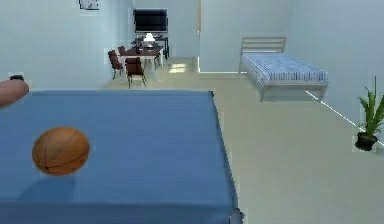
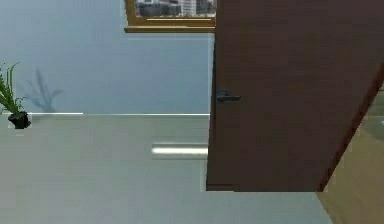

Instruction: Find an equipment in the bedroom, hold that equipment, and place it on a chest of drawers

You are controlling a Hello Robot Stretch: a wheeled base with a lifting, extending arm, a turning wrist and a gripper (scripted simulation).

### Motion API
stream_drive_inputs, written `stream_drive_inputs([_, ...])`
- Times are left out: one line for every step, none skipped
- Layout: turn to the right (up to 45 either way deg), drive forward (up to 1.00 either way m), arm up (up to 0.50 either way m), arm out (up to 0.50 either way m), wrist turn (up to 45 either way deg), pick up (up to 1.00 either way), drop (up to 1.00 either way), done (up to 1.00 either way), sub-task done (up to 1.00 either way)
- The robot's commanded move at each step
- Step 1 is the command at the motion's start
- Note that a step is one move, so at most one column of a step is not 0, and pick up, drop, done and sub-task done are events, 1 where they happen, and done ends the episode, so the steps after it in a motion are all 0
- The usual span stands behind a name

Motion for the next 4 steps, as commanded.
stream_drive_inputs([-45.0, 0.0, 0.0, 0.0, 0.0, 0.0, 0.0, 0.0, 0.0])
stream_drive_inputs([-45.0, 0.0, 0.0, 0.0, 0.0, 0.0, 0.0, 0.0, 0.0])
stream_drive_inputs([-33.0, 0.0, 0.0, 0.0, 0.0, 0.0, 0.0, 0.0, 0.0])
stream_drive_inputs([45.0, 0.0, 0.0, 0.0, 0.0, 0.0, 0.0, 0.0, 0.0])
